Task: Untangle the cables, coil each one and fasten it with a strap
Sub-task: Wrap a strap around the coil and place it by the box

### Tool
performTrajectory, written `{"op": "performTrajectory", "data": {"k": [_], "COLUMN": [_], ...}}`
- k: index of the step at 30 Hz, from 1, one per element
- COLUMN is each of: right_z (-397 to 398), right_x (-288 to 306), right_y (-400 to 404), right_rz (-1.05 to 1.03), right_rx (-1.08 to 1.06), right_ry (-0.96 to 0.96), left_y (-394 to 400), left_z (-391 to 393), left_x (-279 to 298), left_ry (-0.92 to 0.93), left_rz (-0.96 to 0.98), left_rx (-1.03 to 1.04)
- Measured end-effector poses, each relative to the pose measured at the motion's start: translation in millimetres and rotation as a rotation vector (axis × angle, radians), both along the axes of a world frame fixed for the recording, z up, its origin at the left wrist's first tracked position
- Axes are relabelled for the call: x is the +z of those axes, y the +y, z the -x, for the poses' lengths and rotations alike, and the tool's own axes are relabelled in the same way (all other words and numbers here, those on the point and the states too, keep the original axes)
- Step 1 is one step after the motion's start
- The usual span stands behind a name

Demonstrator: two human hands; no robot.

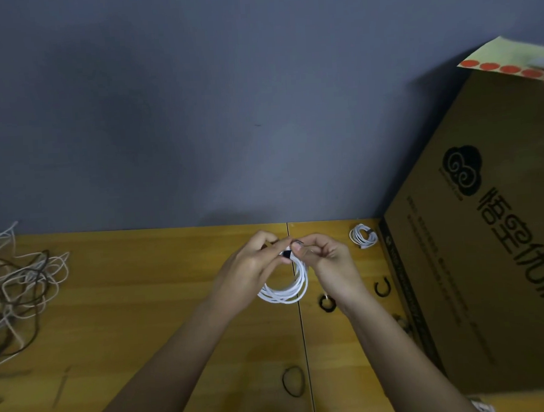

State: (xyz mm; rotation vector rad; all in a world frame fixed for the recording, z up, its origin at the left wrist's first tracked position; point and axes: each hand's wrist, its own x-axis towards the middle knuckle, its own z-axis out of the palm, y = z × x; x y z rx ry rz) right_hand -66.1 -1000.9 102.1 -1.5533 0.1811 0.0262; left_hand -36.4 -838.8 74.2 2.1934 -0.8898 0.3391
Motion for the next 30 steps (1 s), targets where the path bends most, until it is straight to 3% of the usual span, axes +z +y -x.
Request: {"op": "performTrajectory", "data": {"k": [9,17,25,30], "right_z": [5.7,7.5,6.1,3.2], "right_x": [4.4,2.6,6.0,8.4], "right_y": [-2.1,-0.8,-7.1,-8.2], "right_rz": [0.124,0.037,0.163,0.174], "right_rx": [0.052,-0.135,-0.023,0.016], "right_ry": [-0.061,-0.102,-0.124,-0.079], "left_y": [1.5,1.4,-2.0,-3.4], "left_z": [2.8,6.4,5.7,5.1], "left_x": [6.4,11.6,17.2,16.9], "left_ry": [-0.071,-0.095,-0.117,-0.042], "left_rz": [-0.035,-0.054,-0.206,-0.197], "left_rx": [0.045,0.053,0.042,0.039]}}
